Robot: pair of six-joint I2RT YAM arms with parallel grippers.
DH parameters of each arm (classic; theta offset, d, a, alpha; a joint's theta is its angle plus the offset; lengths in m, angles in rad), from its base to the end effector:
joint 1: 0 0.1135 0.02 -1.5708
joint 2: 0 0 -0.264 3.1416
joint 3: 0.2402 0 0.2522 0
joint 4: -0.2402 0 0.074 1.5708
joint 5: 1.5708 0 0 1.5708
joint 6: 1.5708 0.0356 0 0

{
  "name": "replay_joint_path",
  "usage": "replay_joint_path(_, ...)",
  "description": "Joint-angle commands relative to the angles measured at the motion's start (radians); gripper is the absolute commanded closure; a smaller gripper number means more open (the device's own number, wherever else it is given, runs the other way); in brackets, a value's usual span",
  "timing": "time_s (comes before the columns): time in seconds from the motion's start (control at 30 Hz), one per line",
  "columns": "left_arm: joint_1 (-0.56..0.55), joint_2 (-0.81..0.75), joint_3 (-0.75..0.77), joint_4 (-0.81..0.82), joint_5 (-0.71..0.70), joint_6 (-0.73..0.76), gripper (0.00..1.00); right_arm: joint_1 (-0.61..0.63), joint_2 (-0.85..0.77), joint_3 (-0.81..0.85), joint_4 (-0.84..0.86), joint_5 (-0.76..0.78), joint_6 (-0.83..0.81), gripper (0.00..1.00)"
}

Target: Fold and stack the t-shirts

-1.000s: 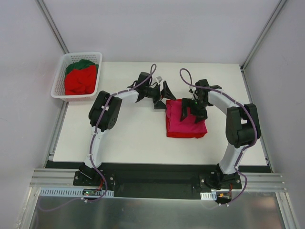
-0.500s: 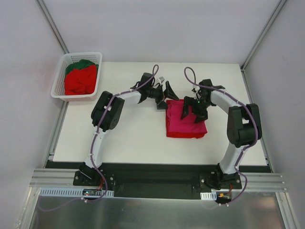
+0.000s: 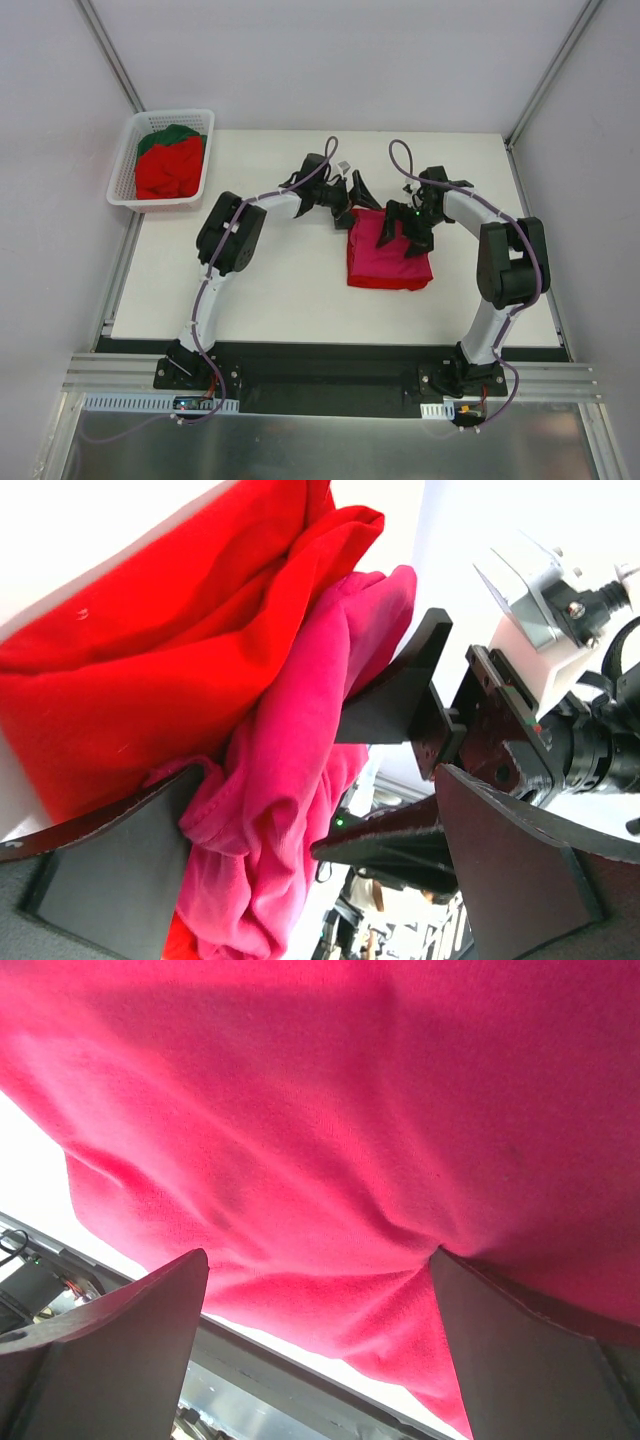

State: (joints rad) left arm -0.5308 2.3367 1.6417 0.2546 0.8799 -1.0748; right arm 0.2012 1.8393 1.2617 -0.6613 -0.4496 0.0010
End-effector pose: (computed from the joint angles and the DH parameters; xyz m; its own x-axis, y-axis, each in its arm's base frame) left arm 0.4320 -0.2854 0.1518 -0.9874 -0.0702 -0.1415 0.1163 0.2834 -0.9519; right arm 0.3522 0.0876 0.1843 -0.9267 -0.1881 -0.3254 -0.3178 0.8543 0.4112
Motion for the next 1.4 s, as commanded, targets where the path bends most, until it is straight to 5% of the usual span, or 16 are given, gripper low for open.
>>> replay_joint_path(0.0, -0.038, 0.027, 0.056, 0.015, -0.004, -0.02, 0.01, 0.004, -0.038, -0.008, 0.034, -0.057, 0.016, 0.04)
replay_joint_path(0.63, -0.064, 0.035, 0.061, 0.005, -0.012, -0.022, 0.01, 0.004, -0.032, -0.007, 0.019, -0.05, 0.005, 0.04)
replay_joint_path(1.0, -0.11, 0.107, 0.202, -0.003, -0.009, -0.08, 0.01, 0.004, -0.025, 0.004, 0.022, -0.063, 0.005, 0.04)
replay_joint_path(1.37, -0.043, 0.007, 0.077, -0.09, -0.019, 0.019, 0.01, 0.004, -0.015, -0.001, 0.02, -0.061, 0.005, 0.04)
